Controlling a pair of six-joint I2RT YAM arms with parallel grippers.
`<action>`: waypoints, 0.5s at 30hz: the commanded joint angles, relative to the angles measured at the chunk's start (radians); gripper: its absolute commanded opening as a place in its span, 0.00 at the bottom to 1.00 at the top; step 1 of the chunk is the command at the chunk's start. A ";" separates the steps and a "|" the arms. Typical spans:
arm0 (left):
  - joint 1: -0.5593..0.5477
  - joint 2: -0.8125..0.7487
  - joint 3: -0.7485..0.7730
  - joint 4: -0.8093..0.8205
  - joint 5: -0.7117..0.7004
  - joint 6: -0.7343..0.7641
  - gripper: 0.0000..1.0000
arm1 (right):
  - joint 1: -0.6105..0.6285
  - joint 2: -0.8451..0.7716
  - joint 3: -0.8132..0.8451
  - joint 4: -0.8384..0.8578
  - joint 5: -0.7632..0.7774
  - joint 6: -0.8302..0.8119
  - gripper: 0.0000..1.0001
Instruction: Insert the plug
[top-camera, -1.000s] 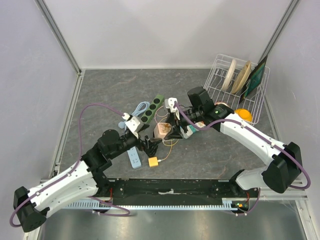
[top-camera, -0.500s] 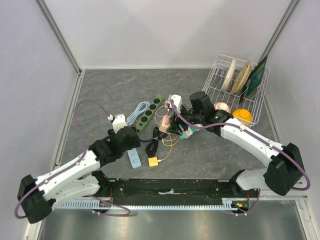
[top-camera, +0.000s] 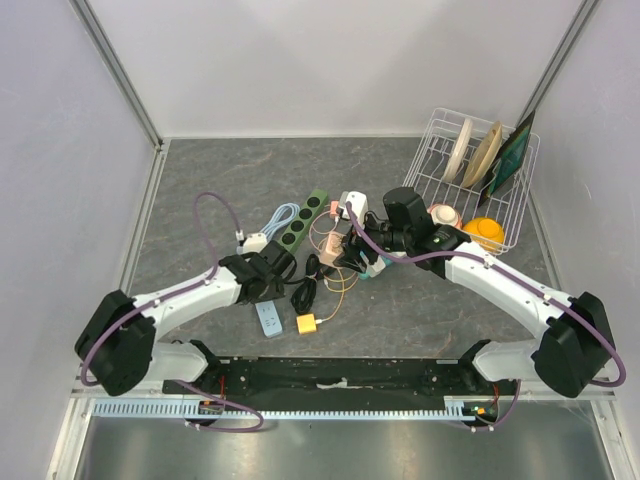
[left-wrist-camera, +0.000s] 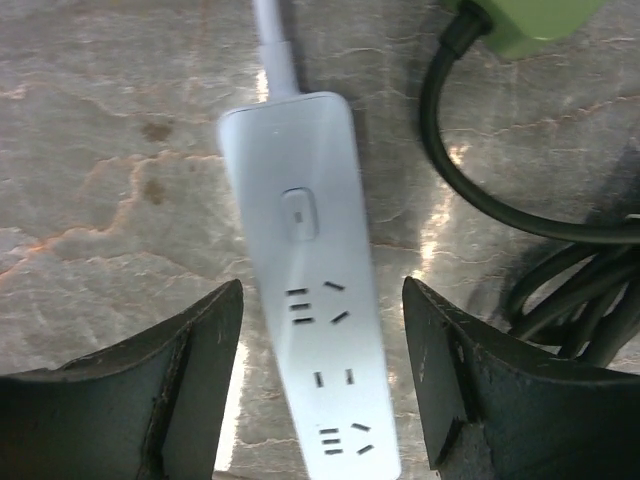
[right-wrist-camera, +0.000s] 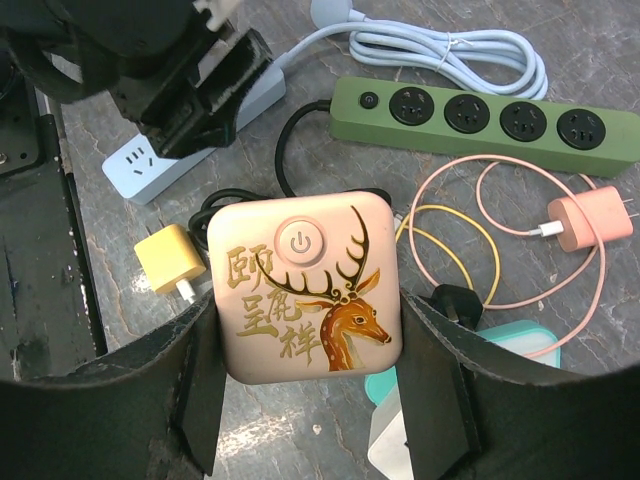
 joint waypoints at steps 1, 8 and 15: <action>0.003 0.074 0.071 0.090 0.064 0.071 0.67 | 0.003 -0.033 -0.004 0.062 -0.018 0.011 0.00; 0.001 0.191 0.127 0.187 0.108 0.236 0.33 | 0.006 -0.053 -0.021 0.063 -0.007 0.010 0.00; 0.001 0.246 0.153 0.368 0.206 0.462 0.24 | 0.037 -0.048 -0.034 0.060 0.010 0.008 0.00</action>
